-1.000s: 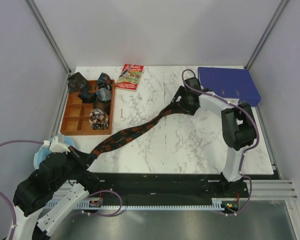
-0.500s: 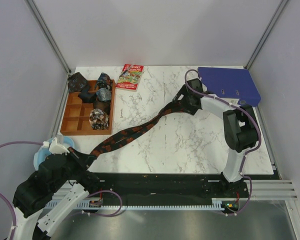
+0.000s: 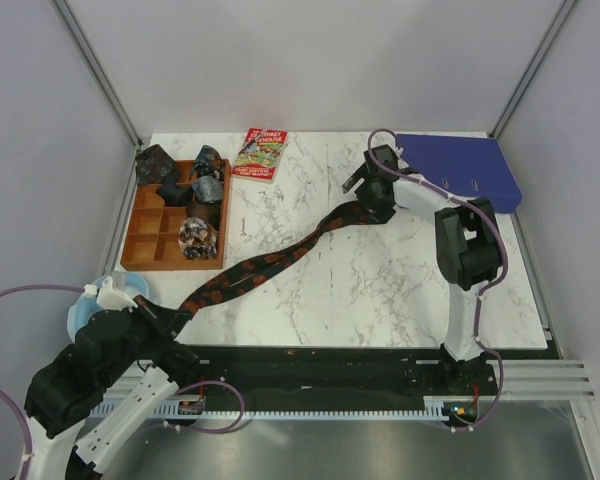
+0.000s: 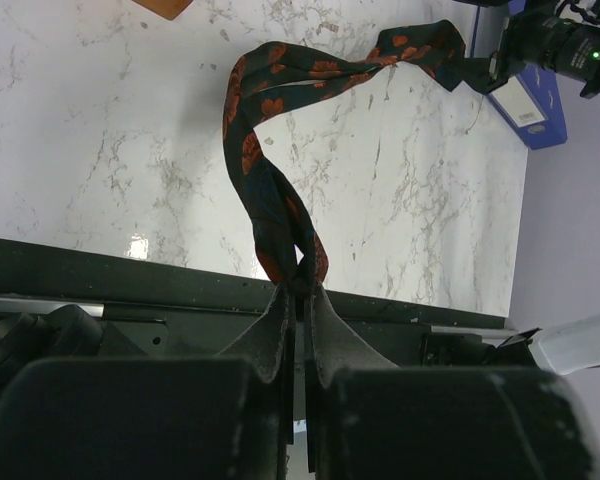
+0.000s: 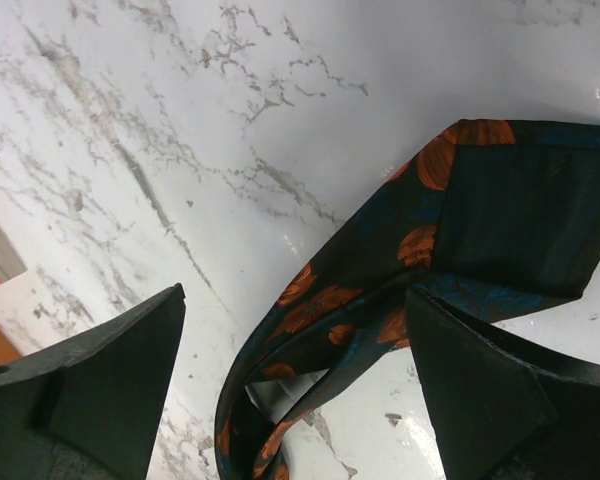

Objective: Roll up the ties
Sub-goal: Flatten out the tie at the center of the board.

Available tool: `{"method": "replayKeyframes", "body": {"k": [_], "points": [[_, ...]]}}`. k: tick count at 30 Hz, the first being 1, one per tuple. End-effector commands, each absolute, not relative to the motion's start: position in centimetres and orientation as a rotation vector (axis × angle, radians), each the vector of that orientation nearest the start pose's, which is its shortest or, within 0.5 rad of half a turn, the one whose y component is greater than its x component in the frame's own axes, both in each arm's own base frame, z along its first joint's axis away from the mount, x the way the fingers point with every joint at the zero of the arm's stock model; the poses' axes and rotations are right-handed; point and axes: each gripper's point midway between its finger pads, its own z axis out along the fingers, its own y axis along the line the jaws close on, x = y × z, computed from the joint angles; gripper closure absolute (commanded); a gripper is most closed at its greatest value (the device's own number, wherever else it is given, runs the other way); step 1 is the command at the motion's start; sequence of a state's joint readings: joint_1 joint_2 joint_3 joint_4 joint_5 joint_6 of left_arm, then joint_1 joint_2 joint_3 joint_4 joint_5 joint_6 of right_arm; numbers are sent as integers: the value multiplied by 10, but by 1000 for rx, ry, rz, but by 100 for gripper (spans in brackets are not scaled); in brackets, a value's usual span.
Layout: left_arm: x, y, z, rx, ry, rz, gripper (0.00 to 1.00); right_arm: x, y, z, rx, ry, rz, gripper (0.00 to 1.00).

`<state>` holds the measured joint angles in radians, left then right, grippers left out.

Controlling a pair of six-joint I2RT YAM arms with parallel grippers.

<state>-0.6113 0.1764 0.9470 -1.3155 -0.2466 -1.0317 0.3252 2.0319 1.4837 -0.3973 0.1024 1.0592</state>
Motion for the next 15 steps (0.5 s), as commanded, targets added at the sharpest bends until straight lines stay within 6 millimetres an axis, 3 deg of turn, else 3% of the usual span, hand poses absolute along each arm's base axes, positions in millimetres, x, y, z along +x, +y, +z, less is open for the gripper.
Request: {"method": "replayKeyframes", "body": {"k": [1,5,7,8,9,12,14,15], "points": [[86,-44,222,-597,2079,-686,98,483,174,56,966,2415,287,2],[86,-43,222,-590,2075,-684,98,478,172,47,896,2453,161,8],[86,-42,224,-586,2068,-681,98,470,172,37,868,2479,136,23],[86,-42,224,-585,2064,-681,98,467,171,34,860,2488,135,34],[86,-41,224,-583,2068,-675,98,460,170,27,856,2507,121,52],[87,-40,224,-578,2063,-667,98,449,168,19,852,2525,108,85],[86,-40,225,-575,2063,-665,98,447,168,25,839,2517,118,99],[86,-40,226,-574,2061,-668,98,441,165,24,830,2528,112,100]]}}
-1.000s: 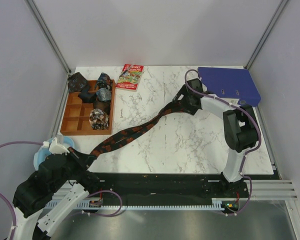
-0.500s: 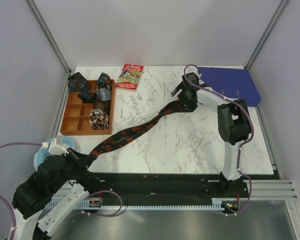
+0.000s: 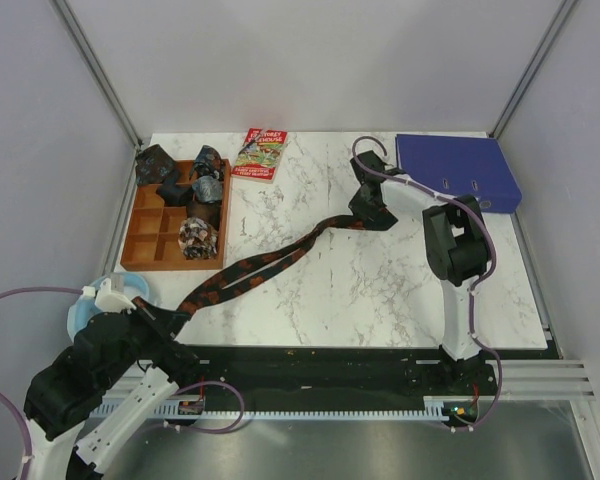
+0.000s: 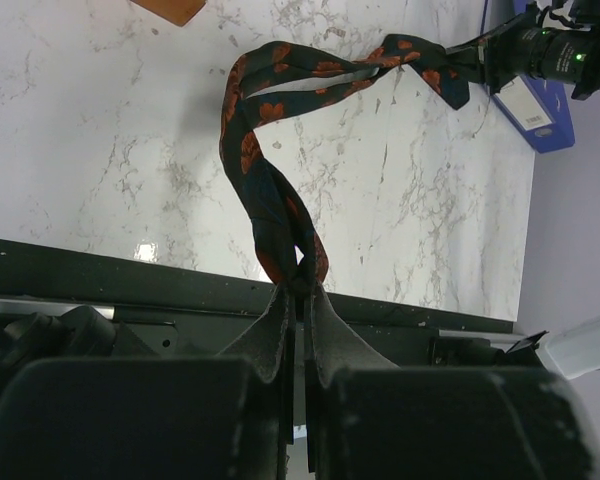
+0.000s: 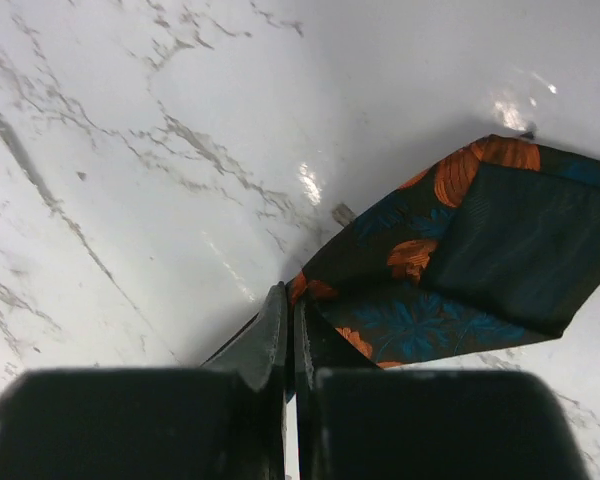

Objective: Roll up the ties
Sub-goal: Flatten out the tie at the center of the board.

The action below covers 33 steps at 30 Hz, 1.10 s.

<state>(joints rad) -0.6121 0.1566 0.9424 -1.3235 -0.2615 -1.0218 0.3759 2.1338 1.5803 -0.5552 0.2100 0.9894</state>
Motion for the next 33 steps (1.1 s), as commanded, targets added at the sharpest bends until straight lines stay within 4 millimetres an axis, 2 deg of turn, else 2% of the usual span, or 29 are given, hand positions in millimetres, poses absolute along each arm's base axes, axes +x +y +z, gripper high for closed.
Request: {"method": "replayKeyframes", "body": {"k": [1,6,11,12,13,14,15,16,17,18,20,22,24,25,26,28,29,30,31,33], "points": [[86,-40,228,-574,2057,-672,98,441,166,27,811,2525,122,100],[87,-45,244,-542,2045,-707,98,428,153,65,557,2570,89,100],[94,-69,262,-471,2067,-790,98,384,100,90,372,2697,-153,100],[97,-74,264,-450,2075,-796,98,377,84,95,324,2709,-260,100],[102,-83,269,-427,2081,-822,98,355,70,93,281,2781,-377,100],[106,-89,268,-411,2099,-826,98,345,60,91,258,2815,-461,100],[113,-98,264,-396,2146,-812,98,337,42,92,240,2816,-609,100],[116,-107,264,-355,2169,-828,98,322,29,94,218,2855,-724,100],[124,-114,269,-340,2158,-840,98,317,16,91,232,2867,-812,100],[132,-120,263,-323,2205,-801,98,315,7,93,244,2857,-868,100],[143,-119,264,-320,2220,-735,98,319,-1,88,268,2862,-886,100],[155,-116,255,-336,2258,-635,98,323,3,79,248,2893,-868,100],[162,-118,241,-306,2309,-571,97,323,2,59,198,2949,-932,98],[162,-117,230,-294,2345,-536,97,322,-1,46,167,2976,-990,86],[161,-115,219,-282,2381,-494,97,326,0,42,159,2981,-993,75],[163,-110,191,-256,2464,-390,97,334,8,30,131,3005,-929,52],[164,-109,184,-267,2483,-371,97,345,10,35,151,2968,-908,39],[164,-111,180,-261,2497,-387,98,354,10,42,181,2923,-901,32],[164,-111,170,-274,2517,-388,98,364,11,54,214,2874,-868,25],[168,-115,168,-281,2508,-422,98,391,22,73,286,2774,-728,20]]}}
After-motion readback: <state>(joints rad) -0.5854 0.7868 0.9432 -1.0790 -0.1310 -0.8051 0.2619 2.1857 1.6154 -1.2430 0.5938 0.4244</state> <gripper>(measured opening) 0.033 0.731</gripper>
